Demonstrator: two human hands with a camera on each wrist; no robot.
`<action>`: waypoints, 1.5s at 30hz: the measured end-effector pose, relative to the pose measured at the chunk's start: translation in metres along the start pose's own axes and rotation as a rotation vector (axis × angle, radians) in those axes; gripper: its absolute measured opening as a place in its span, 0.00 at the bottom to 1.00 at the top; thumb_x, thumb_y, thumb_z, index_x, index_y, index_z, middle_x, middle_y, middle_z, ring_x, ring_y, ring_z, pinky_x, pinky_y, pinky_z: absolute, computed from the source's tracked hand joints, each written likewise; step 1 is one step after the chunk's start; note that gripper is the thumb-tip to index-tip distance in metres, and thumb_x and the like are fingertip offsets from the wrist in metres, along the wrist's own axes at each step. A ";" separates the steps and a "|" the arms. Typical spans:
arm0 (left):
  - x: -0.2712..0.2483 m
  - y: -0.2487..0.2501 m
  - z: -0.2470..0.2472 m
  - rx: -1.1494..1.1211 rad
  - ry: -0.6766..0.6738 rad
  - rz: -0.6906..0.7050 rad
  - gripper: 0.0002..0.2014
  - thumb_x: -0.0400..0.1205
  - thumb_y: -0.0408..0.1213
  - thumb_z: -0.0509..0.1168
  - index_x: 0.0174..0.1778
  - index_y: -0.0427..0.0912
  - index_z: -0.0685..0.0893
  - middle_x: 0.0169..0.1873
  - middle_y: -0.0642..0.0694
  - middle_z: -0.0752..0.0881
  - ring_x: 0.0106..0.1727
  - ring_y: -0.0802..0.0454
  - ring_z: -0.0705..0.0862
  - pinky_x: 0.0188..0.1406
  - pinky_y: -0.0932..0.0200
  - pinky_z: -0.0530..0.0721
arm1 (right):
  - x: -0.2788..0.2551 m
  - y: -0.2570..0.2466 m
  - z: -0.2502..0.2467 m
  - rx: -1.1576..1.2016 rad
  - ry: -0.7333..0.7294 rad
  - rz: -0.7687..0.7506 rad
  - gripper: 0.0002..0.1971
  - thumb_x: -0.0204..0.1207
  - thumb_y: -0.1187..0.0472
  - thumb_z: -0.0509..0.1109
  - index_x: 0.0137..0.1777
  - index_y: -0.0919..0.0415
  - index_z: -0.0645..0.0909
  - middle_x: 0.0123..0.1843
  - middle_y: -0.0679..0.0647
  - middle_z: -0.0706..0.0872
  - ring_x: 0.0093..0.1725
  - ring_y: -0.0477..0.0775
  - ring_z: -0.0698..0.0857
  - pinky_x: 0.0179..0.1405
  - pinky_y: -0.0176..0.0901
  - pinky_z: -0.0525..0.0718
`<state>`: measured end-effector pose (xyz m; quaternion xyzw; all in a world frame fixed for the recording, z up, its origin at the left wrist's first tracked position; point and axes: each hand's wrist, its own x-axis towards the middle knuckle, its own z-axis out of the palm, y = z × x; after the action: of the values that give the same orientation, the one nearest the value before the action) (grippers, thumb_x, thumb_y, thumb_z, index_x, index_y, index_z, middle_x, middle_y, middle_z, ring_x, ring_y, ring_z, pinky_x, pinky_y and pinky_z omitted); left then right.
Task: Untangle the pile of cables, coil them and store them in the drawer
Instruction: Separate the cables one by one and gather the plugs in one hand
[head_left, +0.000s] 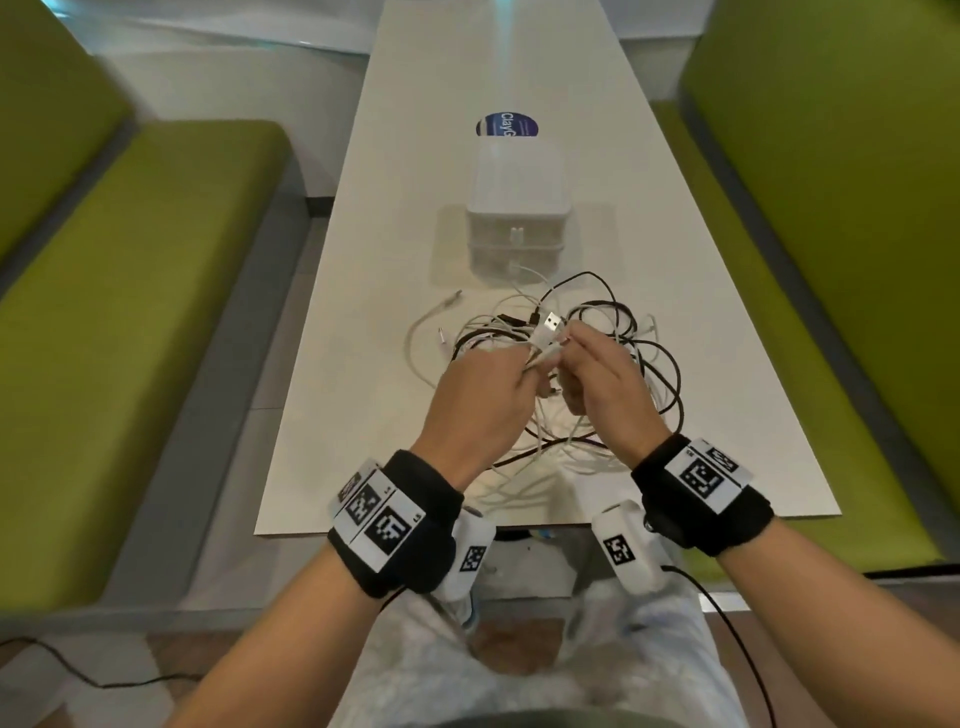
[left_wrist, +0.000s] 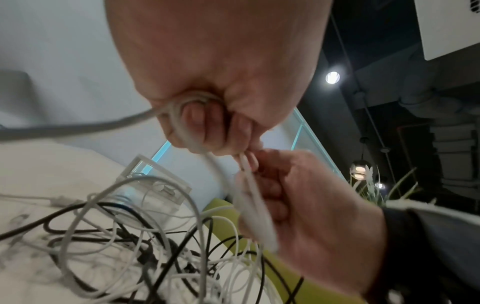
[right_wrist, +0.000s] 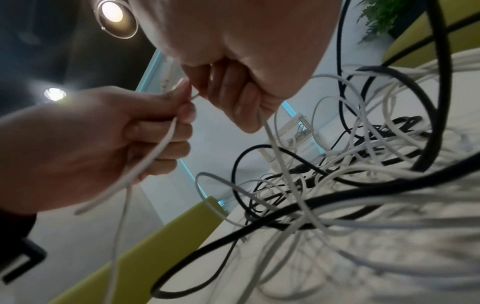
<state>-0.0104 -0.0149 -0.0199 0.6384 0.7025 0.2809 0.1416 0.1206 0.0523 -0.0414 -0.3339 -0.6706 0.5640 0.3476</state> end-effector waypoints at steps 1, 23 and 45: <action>0.001 0.001 -0.005 0.011 0.026 0.011 0.20 0.89 0.46 0.55 0.31 0.47 0.77 0.24 0.51 0.80 0.29 0.50 0.78 0.36 0.49 0.75 | -0.001 0.003 -0.002 -0.011 -0.018 -0.005 0.15 0.83 0.56 0.58 0.37 0.65 0.71 0.27 0.49 0.68 0.25 0.46 0.63 0.23 0.37 0.61; 0.015 0.003 -0.004 -0.464 -0.063 0.044 0.17 0.86 0.35 0.54 0.64 0.42 0.84 0.52 0.46 0.91 0.57 0.50 0.89 0.60 0.46 0.85 | -0.002 0.033 0.011 -0.288 0.029 0.071 0.17 0.85 0.51 0.58 0.33 0.50 0.74 0.25 0.42 0.74 0.25 0.42 0.68 0.28 0.40 0.66; 0.029 0.016 -0.065 -0.012 0.601 0.301 0.17 0.87 0.39 0.54 0.54 0.35 0.86 0.22 0.63 0.68 0.21 0.63 0.66 0.26 0.68 0.60 | -0.024 0.040 0.011 -0.567 -0.184 -0.160 0.20 0.88 0.46 0.51 0.31 0.45 0.65 0.23 0.45 0.69 0.25 0.43 0.73 0.28 0.36 0.65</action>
<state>-0.0376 -0.0006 0.0467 0.6227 0.6090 0.4785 -0.1113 0.1263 0.0323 -0.0847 -0.3113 -0.8541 0.3530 0.2214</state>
